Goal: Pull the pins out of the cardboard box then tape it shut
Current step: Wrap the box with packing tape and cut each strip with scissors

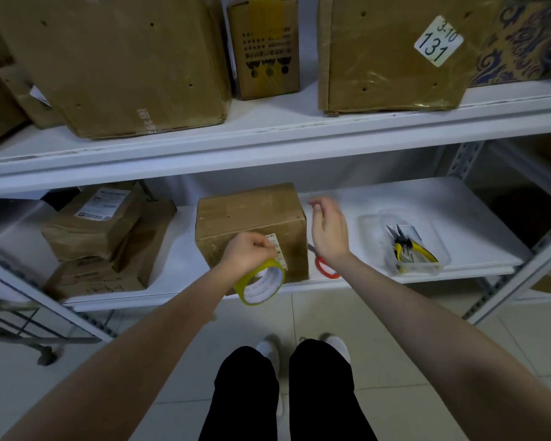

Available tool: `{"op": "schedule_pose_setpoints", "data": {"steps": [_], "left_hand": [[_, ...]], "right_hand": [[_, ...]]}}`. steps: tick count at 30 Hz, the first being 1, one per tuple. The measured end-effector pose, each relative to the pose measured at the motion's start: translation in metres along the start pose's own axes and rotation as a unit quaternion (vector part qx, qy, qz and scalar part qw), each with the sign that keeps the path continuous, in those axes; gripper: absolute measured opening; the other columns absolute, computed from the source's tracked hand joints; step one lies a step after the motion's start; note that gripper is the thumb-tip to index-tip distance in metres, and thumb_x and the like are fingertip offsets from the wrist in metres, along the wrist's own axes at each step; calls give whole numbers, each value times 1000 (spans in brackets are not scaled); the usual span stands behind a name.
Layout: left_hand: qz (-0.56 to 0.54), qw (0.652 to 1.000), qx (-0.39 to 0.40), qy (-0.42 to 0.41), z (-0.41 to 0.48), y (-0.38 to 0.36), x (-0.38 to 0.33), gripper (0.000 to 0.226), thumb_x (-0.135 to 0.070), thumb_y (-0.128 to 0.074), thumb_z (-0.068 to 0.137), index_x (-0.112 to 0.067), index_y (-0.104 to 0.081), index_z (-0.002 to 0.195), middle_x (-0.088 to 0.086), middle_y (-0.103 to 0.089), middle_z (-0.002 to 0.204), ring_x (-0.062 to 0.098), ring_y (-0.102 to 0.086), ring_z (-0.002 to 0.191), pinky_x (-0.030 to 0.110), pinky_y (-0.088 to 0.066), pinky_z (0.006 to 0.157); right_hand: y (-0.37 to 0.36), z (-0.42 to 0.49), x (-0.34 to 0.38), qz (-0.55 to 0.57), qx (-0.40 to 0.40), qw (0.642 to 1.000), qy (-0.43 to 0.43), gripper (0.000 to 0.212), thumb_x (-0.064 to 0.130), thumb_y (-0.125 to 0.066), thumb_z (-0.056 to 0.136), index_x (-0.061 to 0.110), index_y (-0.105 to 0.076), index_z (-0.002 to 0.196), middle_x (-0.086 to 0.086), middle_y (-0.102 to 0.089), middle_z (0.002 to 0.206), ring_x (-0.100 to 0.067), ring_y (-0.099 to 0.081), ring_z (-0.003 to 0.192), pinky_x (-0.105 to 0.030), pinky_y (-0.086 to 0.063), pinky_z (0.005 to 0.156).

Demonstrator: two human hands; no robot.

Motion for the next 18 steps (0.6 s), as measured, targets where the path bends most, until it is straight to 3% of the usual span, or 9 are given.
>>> {"op": "schedule_pose_setpoints", "data": {"steps": [2,4,5,8,10,12,15,18], "left_hand": [[-5,1000,-5,-1,-3,2,-1,21,-15,-70,77,-26,-64,60,-9,-60,63,8,-54,66,23,-43,69],[-10,1000,-10,-6,-7,6,-3,21,-14,-69,77,-25,-64,60,-7,-59,63,12,-54,70,25,-43,72],[-12,1000,-13,-10,-9,10,-4,19,-14,-69,78,-23,-65,61,-6,-60,64,13,-55,72,27,-44,74],[-26,999,-21,-17,-17,24,-9,8,-15,-69,78,-18,-72,71,-1,-67,74,16,-60,80,33,-49,82],[-39,999,-29,-19,-23,36,-10,4,-15,-70,79,-15,-74,76,2,-68,79,16,-60,82,35,-50,84],[-67,997,-40,-27,-27,48,-11,9,-12,-71,78,-16,-72,70,1,-68,76,15,-60,79,34,-51,82],[-96,993,-49,-39,-29,64,-15,15,-8,-70,79,-17,-69,66,-1,-65,69,10,-58,69,28,-51,74],[-130,989,-65,-37,-31,81,-20,6,-7,-69,81,-7,-70,76,0,-61,67,0,-56,56,13,-46,57]], "right_hand": [[-1,2,31,-71,38,985,155,35,38,-45,91,13,-62,110,-3,-62,115,-20,-54,107,-33,-41,90],[-13,-5,41,-221,111,926,285,50,48,-63,75,20,-60,116,0,-59,123,-20,-53,110,-36,-38,94],[-17,-8,38,-273,137,902,306,59,45,-73,65,22,-60,118,1,-59,124,-21,-54,110,-38,-40,94],[-19,-9,35,-281,157,907,272,66,23,-86,49,23,-65,112,3,-65,119,-21,-63,104,-36,-49,86],[-17,-3,41,-262,148,910,286,58,14,-86,52,19,-70,108,1,-69,116,-21,-66,104,-34,-47,89],[-13,5,48,-242,186,914,268,52,8,-79,66,16,-69,116,-2,-65,124,-23,-61,115,-35,-39,100],[-9,17,51,-272,263,895,234,52,9,-71,78,19,-61,129,1,-54,139,-20,-47,131,-31,-25,110],[-6,25,58,-329,301,867,224,53,14,-67,83,26,-56,134,6,-51,142,-17,-45,131,-29,-30,107]]}}
Point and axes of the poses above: each hand's wrist, its own z-axis towards the middle knuckle, its own y-axis out of the back of the hand, x = y × z, the point moved 4 cm from there along z, towards the middle knuckle
